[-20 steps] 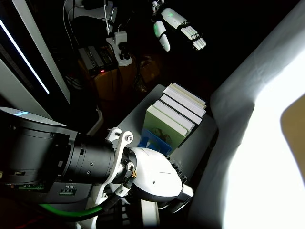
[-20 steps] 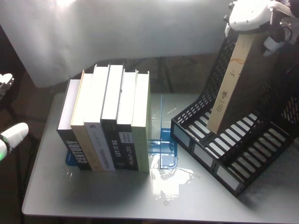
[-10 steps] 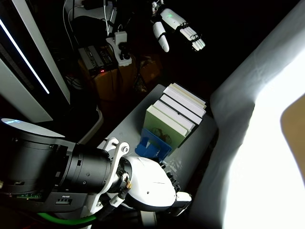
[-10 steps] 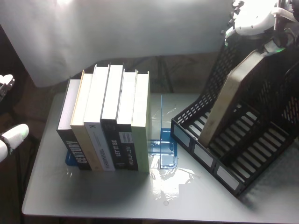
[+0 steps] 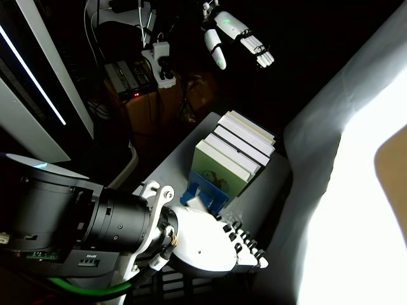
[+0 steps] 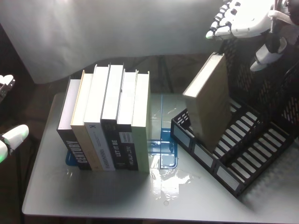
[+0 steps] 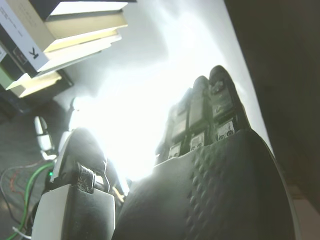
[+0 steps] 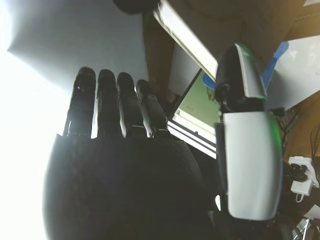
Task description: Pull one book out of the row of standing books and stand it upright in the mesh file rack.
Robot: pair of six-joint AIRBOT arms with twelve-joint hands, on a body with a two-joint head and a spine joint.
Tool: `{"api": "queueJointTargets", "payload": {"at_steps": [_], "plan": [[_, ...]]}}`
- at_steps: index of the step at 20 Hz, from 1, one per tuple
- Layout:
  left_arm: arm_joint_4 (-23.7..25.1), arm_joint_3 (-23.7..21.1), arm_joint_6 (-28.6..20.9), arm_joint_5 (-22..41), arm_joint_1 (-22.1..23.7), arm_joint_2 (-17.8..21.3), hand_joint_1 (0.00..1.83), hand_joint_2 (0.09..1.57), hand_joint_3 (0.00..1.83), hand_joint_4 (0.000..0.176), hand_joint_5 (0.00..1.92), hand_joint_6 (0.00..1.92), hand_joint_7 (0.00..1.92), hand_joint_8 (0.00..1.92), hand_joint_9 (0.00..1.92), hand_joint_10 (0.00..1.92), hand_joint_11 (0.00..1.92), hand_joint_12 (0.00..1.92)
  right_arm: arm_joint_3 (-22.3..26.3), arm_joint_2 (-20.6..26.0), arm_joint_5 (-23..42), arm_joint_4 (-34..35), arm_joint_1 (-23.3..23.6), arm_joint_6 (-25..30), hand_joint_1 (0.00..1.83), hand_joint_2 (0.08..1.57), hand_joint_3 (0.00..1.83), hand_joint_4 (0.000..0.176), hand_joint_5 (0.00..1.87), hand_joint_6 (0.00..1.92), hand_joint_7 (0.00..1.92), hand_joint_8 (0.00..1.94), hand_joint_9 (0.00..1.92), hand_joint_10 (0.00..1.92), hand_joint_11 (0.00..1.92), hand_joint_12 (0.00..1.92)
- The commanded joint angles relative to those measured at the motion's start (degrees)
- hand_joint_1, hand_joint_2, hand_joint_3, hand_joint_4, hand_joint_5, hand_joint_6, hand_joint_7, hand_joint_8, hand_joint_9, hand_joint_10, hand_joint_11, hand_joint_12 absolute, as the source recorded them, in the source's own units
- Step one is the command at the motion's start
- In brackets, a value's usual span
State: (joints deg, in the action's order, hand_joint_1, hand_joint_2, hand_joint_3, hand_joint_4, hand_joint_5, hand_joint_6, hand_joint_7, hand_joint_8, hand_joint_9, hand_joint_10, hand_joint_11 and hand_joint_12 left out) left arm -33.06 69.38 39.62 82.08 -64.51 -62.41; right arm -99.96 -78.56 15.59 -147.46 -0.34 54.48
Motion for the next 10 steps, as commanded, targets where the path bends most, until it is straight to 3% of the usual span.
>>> {"api": "queueJointTargets", "payload": {"at_steps": [1, 7, 8, 10], "plan": [[-0.5, 0.5, 0.0, 7.4, 0.1, 0.1, 0.29, 1.38, 0.00, 0.000, 0.00, 0.00, 0.00, 0.00, 0.00, 0.00, 0.00, 0.00, 0.2, 1.6, -5.4, -0.1, 0.2, 0.2, 0.69, 1.08, 0.00, 0.006, 0.00, 0.00, 0.00, 0.00, 0.00, 0.00, 0.00, 0.00], [0.3, 0.3, 0.0, 6.9, 0.6, 0.3, 0.29, 1.37, 0.00, 0.000, 0.00, 0.00, 0.00, 0.00, 0.00, 0.00, 0.00, 0.00, 6.3, 6.6, -6.3, 5.2, 1.2, 0.2, 0.45, 1.18, 0.03, 0.000, 0.00, 0.00, 0.00, 0.00, 0.00, 0.00, 0.00, 0.00], [0.8, 0.3, 0.0, 6.6, 0.9, 0.4, 0.30, 1.37, 0.00, 0.003, 0.00, 0.00, 0.00, 0.00, 0.00, 0.00, 0.00, 0.00, 7.6, 7.8, -6.3, 8.6, 1.2, -1.4, 0.41, 1.22, 0.04, 0.000, 0.00, 0.00, 0.00, 0.00, 0.00, 0.00, 0.00, 0.00], [1.7, 0.4, 0.0, 6.1, 1.7, 0.8, 0.32, 1.38, 0.00, 0.000, 0.00, 0.00, 0.00, 0.00, 0.00, 0.00, 0.00, 0.00, 9.6, 9.7, -5.4, 21.9, 1.2, -11.0, 0.37, 1.27, 0.02, 0.000, 0.00, 0.00, 0.00, 0.00, 0.00, 0.00, 0.00, 0.00]]}}
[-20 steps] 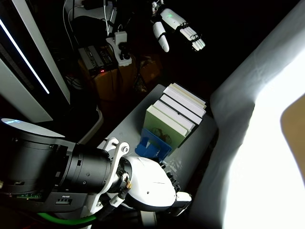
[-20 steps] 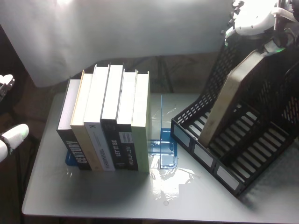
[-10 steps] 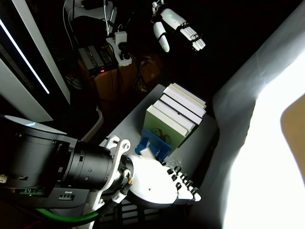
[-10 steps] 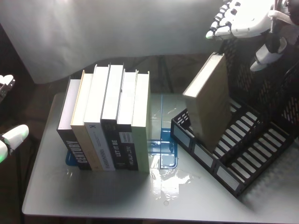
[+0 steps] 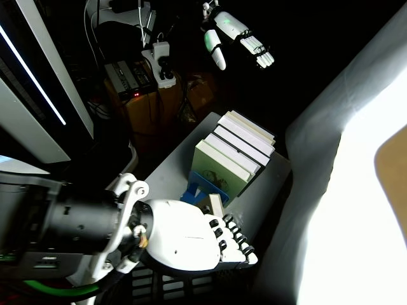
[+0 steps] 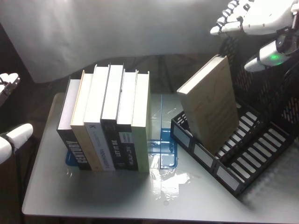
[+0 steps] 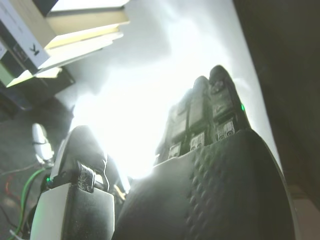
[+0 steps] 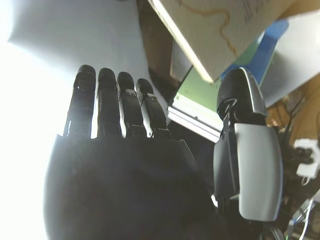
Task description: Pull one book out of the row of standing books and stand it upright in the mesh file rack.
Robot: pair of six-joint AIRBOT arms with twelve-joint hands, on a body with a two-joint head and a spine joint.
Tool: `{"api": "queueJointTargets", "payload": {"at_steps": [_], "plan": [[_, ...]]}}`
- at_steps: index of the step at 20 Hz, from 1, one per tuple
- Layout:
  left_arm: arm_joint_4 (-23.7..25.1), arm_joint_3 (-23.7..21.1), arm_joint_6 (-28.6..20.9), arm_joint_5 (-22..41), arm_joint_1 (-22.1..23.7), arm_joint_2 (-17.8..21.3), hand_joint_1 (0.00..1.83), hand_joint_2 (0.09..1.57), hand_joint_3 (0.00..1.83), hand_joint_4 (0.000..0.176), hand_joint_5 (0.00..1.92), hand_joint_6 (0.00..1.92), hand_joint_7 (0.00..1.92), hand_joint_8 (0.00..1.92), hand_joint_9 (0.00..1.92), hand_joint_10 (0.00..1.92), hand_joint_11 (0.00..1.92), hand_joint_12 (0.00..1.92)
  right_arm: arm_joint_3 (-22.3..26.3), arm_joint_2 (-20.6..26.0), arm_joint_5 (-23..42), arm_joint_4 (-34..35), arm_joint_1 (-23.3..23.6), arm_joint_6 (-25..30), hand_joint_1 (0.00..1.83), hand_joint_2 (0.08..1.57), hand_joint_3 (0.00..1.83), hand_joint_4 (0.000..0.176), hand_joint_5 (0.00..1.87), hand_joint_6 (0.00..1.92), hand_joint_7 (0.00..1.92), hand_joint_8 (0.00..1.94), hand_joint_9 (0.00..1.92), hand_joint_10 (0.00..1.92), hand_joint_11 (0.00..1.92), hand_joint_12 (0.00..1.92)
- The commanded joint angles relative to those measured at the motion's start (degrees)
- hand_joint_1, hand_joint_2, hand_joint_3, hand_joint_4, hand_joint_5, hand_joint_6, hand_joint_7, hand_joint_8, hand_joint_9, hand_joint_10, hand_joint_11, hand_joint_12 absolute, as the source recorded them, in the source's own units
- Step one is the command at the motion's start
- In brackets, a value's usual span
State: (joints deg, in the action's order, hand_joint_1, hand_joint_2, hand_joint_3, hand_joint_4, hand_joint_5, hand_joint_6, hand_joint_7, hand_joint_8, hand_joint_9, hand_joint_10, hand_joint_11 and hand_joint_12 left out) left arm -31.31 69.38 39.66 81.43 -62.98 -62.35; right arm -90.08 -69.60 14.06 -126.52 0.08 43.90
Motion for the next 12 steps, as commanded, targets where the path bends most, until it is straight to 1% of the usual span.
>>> {"api": "queueJointTargets", "payload": {"at_steps": [1, 2, 3, 4, 5, 6, 7, 8, 9, 10, 11, 12], "plan": [[0.4, 0.4, 0.0, 6.5, 0.4, 0.8, 0.28, 1.38, 0.00, 0.000, 0.00, 0.00, 0.00, 0.00, 0.00, 0.00, 0.00, 0.00, -0.1, 1.2, -2.6, 3.3, 0.8, -0.9, 0.34, 1.27, 0.02, 0.014, 0.00, 0.00, 0.00, 0.00, 0.00, 0.00, 0.00, 0.00], [1.1, 0.5, 0.0, 6.1, 0.9, 1.0, 0.28, 1.38, 0.00, 0.000, 0.00, 0.00, 0.00, 0.00, 0.00, 0.00, 0.00, 0.00, -0.1, 1.8, -0.7, 8.0, 0.7, -1.0, 0.35, 1.27, 0.00, 0.051, 0.00, 0.00, 0.00, 0.00, 0.00, 0.00, 0.00, 0.60], [1.9, 0.6, 0.0, 5.5, 1.5, 1.1, 0.28, 1.37, 0.00, 0.000, 0.00, 0.00, 0.00, 0.00, 0.00, 0.00, 0.00, 0.00, 0.0, 2.4, 1.2, 19.6, 0.2, -8.0, 0.39, 1.26, 0.00, 0.040, 0.00, 0.00, 0.00, 0.00, 0.00, 0.00, 0.00, 0.95], [2.3, 0.6, 0.0, 5.3, 1.7, 1.2, 0.28, 1.38, 0.00, 0.000, 0.00, 0.00, 0.00, 0.00, 0.00, 0.00, 0.00, 0.00, 0.0, 2.7, 2.7, 25.7, -0.5, -11.3, 0.41, 1.24, 0.00, 0.057, 0.00, 0.00, 0.00, 0.00, 0.00, 0.00, 0.00, 0.85], [2.8, 0.8, 0.0, 4.8, 2.1, 1.2, 0.28, 1.38, 0.00, 0.000, 0.00, 0.00, 0.00, 0.00, 0.00, 0.00, 0.00, 0.00, 0.1, 3.4, 5.7, 35.8, -1.6, -17.5, 0.46, 1.24, 0.00, 0.051, 0.00, 0.00, 0.00, 0.00, 0.00, 0.00, 0.00, 0.17], [3.3, 0.9, 0.0, 4.6, 2.5, 1.3, 0.28, 1.38, 0.00, 0.000, 0.00, 0.00, 0.00, 0.00, 0.00, 0.00, 0.00, 0.00, 0.5, 4.0, 8.0, 42.5, -2.6, -20.8, 0.47, 1.24, 0.00, 0.050, 0.00, 0.00, 0.00, 0.00, 0.00, 0.00, 0.00, 0.03], [4.1, 1.0, 0.0, 4.2, 3.1, 1.4, 0.28, 1.38, 0.00, 0.000, 0.00, 0.00, 0.00, 0.00, 0.00, 0.00, 0.00, 0.00, 1.4, 4.9, 10.1, 48.6, -3.4, -23.8, 0.47, 1.24, 0.00, 0.050, 0.00, 0.00, 0.00, 0.00, 0.00, 0.00, 0.00, 0.03], [4.7, 1.0, 0.0, 4.0, 3.6, 1.5, 0.28, 1.38, 0.00, 0.000, 0.00, 0.00, 0.00, 0.00, 0.00, 0.00, 0.00, 0.00, 2.6, 6.0, 11.4, 52.5, -3.7, -26.1, 0.47, 1.24, 0.00, 0.050, 0.00, 0.00, 0.00, 0.00, 0.00, 0.00, 0.00, 0.03], [5.6, 1.0, 0.0, 4.0, 4.1, 1.8, 0.32, 1.37, 0.00, 0.000, 0.00, 0.00, 0.00, 0.00, 0.00, 0.00, 0.00, 0.00, 4.7, 7.6, 13.3, 58.2, -4.7, -29.9, 0.47, 1.26, 0.01, 0.069, 0.00, 0.00, 0.00, 0.00, 0.00, 0.00, 0.00, 0.01], [6.0, 0.9, 0.0, 4.0, 4.3, 2.0, 0.27, 1.36, 0.00, 0.000, 0.00, 0.00, 0.00, 0.00, 0.00, 0.00, 0.00, 0.00, 5.6, 8.3, 14.3, 60.9, -5.2, -31.4, 0.36, 1.25, 0.00, 0.122, 0.00, 0.00, 0.00, 0.00, 0.00, 0.00, 0.01, 0.01], [6.8, 0.9, 0.0, 3.9, 4.6, 2.3, 0.24, 1.36, 0.00, 0.000, 0.00, 0.00, 0.00, 0.00, 0.00, 0.00, 0.00, 0.00, 6.9, 9.4, 15.9, 64.9, -6.1, -34.3, 0.33, 1.25, 0.00, 0.130, 0.00, 0.00, 0.00, 0.00, 0.00, 0.00, 0.00, 0.00], [7.6, 0.8, 0.0, 3.8, 5.0, 2.5, 0.23, 1.36, 0.00, 0.000, 0.00, 0.00, 0.00, 0.00, 0.00, 0.00, 0.00, 0.00, 8.4, 10.6, 17.6, 69.1, -7.0, -37.0, 0.31, 1.24, 0.00, 0.117, 0.00, 0.00, 0.00, 0.00, 0.00, 0.00, 0.00, 0.00]]}}
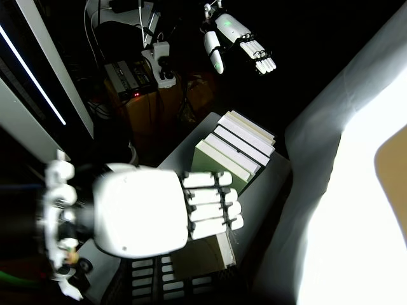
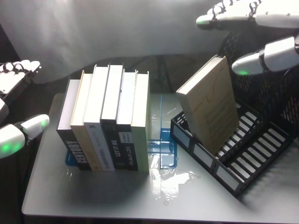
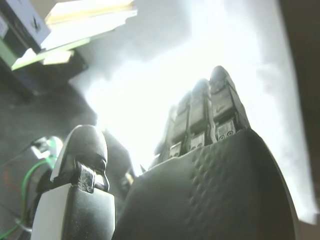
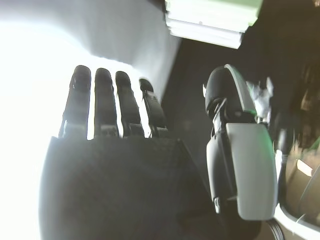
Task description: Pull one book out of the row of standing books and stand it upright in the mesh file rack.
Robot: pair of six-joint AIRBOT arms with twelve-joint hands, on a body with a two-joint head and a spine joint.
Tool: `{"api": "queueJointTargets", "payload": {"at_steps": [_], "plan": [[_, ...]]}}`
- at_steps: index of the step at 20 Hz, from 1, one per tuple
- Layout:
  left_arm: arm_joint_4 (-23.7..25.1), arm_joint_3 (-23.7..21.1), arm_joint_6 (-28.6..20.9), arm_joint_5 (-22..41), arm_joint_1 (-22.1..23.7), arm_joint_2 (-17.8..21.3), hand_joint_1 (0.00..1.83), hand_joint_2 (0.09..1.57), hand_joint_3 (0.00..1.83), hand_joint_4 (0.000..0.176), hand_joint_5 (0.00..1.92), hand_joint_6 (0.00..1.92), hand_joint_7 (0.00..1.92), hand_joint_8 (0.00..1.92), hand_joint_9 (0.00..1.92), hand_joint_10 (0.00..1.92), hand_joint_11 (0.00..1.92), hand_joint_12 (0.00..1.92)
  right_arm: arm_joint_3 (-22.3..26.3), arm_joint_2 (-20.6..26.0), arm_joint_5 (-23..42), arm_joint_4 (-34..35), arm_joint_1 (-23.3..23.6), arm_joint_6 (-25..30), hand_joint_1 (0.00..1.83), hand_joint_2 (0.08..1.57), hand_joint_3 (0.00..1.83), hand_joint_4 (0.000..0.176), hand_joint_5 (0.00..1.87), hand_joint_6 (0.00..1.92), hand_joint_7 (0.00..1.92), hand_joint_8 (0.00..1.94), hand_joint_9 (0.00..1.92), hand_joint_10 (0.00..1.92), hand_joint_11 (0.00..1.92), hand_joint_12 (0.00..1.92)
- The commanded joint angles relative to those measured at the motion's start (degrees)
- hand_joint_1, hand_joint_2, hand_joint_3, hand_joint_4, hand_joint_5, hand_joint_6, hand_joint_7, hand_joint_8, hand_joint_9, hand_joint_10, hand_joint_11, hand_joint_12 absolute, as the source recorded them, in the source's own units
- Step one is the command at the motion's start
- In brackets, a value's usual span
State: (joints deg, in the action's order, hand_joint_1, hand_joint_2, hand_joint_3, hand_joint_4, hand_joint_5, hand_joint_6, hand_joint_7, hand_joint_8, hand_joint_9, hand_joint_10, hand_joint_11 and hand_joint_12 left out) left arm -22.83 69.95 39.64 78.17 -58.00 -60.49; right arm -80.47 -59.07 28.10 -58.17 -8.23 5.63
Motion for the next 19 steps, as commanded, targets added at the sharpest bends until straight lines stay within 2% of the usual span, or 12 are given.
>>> {"api": "queueJointTargets", "payload": {"at_steps": [1, 2, 4, 6, 9, 10, 11, 12, 13, 15, 16, 19], "plan": [[0.2, 0.3, 0.0, 6.7, 0.7, 0.7, 0.24, 1.36, 0.00, 0.000, 0.00, 0.00, 0.00, 0.00, 0.00, 0.00, 0.00, 0.00, 0.8, 2.0, 5.6, 6.2, -0.2, -2.0, 0.30, 1.24, 0.00, 0.100, 0.00, 0.00, 0.00, 0.00, 0.00, 0.00, 0.00, 0.00], [1.2, 0.3, 0.0, 6.3, 1.3, 0.7, 0.23, 1.35, 0.00, 0.005, 0.00, 0.00, 0.00, 0.00, 0.00, 0.00, 0.00, 0.00, 2.2, 3.5, 7.1, 9.6, -1.4, -4.4, 0.40, 1.26, 0.01, 0.062, 0.00, 0.00, 0.00, 0.00, 0.00, 0.00, 0.00, 0.00], [3.1, 0.3, 0.0, 5.5, 2.2, 0.9, 0.20, 1.34, 0.00, 0.012, 0.00, 0.00, 0.00, 0.00, 0.00, 0.00, 0.00, 0.00, 4.7, 5.7, 10.1, 16.1, -4.1, -8.2, 0.40, 1.24, 0.00, 0.050, 0.00, 0.00, 0.00, 0.00, 0.00, 0.00, 0.00, 0.00], [5.2, 0.6, 0.0, 4.6, 3.3, 0.9, 0.18, 1.34, 0.00, 0.032, 0.00, 0.00, 0.00, 0.00, 0.00, 0.00, 0.00, 0.00, 6.8, 7.2, 13.7, 22.4, -7.8, -12.1, 0.36, 1.17, 0.00, 0.080, 0.00, 0.00, 0.00, 0.00, 0.00, 0.00, 0.00, 0.00], [9.2, 1.1, 0.0, 2.5, 5.7, 0.8, 0.23, 1.35, 0.00, 0.032, 0.00, 0.00, 0.00, 0.00, 0.00, 0.00, 0.00, 0.00, 9.8, 8.9, 19.7, 31.0, -13.0, -17.1, 0.31, 1.23, 0.00, 0.088, 0.00, 0.00, 0.00, 0.00, 0.00, 0.00, 0.00, 0.00], [10.5, 1.3, 0.0, 1.9, 6.3, 0.6, 0.29, 1.35, 0.00, 0.030, 0.00, 0.00, 0.00, 0.00, 0.00, 0.00, 0.00, 0.00, 10.4, 9.2, 21.7, 33.4, -15.5, -17.8, 0.24, 1.24, 0.00, 0.062, 0.00, 0.00, 0.00, 0.00, 0.00, 0.00, 0.00, 0.00], [11.5, 1.6, 0.0, 1.3, 6.9, 0.4, 0.29, 1.35, 0.00, 0.030, 0.00, 0.00, 0.00, 0.00, 0.00, 0.00, 0.00, 0.00, 10.8, 9.3, 23.0, 34.8, -17.1, -18.0, 0.24, 1.24, 0.00, 0.062, 0.00, 0.00, 0.00, 0.00, 0.00, 0.00, 0.00, 0.00], [12.4, 1.8, 0.0, 0.8, 7.5, 0.1, 0.42, 1.38, 0.01, 0.058, 0.00, 0.00, 0.00, 0.00, 0.00, 0.00, 0.00, 0.00, 11.1, 9.4, 23.9, 35.8, -18.3, -18.3, 0.19, 1.31, 0.03, 0.055, 0.00, 0.00, 0.00, 0.00, 0.00, 0.00, 0.00, 0.00], [13.3, 2.1, 0.0, 0.2, 8.0, -0.3, 0.47, 1.39, 0.01, 0.059, 0.00, 0.00, 0.00, 0.00, 0.00, 0.00, 0.00, 0.00, 11.4, 9.4, 24.7, 36.4, -19.3, -18.3, 0.17, 1.34, 0.03, 0.035, 0.00, 0.00, 0.00, 0.00, 0.00, 0.00, 0.00, 0.00], [14.8, 2.8, 0.0, -0.6, 8.8, -1.1, 0.45, 1.37, 0.00, 0.046, 0.00, 0.00, 0.00, 0.00, 0.00, 0.00, 0.00, 0.00, 12.1, 9.7, 26.4, 37.7, -21.3, -18.3, 0.20, 1.31, 0.01, 0.000, 0.00, 0.00, 0.00, 0.00, 0.00, 0.00, 0.00, 0.00], [15.3, 2.8, 0.0, -0.7, 9.0, -1.3, 0.45, 1.37, 0.00, 0.046, 0.00, 0.00, 0.00, 0.00, 0.00, 0.00, 0.00, 0.00, 12.5, 9.8, 26.9, 38.3, -22.1, -18.6, 0.20, 1.31, 0.01, 0.000, 0.00, 0.00, 0.00, 0.00, 0.00, 0.00, 0.00, 0.00], [15.8, 2.3, 0.0, 0.0, 9.1, -0.7, 0.47, 1.37, 0.00, 0.001, 0.00, 0.00, 0.00, 0.00, 0.00, 0.00, 0.00, 0.00, 13.4, 10.0, 28.5, 40.4, -23.9, -19.8, 0.25, 1.33, 0.01, 0.004, 0.00, 0.00, 0.00, 0.00, 0.00, 0.00, 0.00, 0.00]]}}
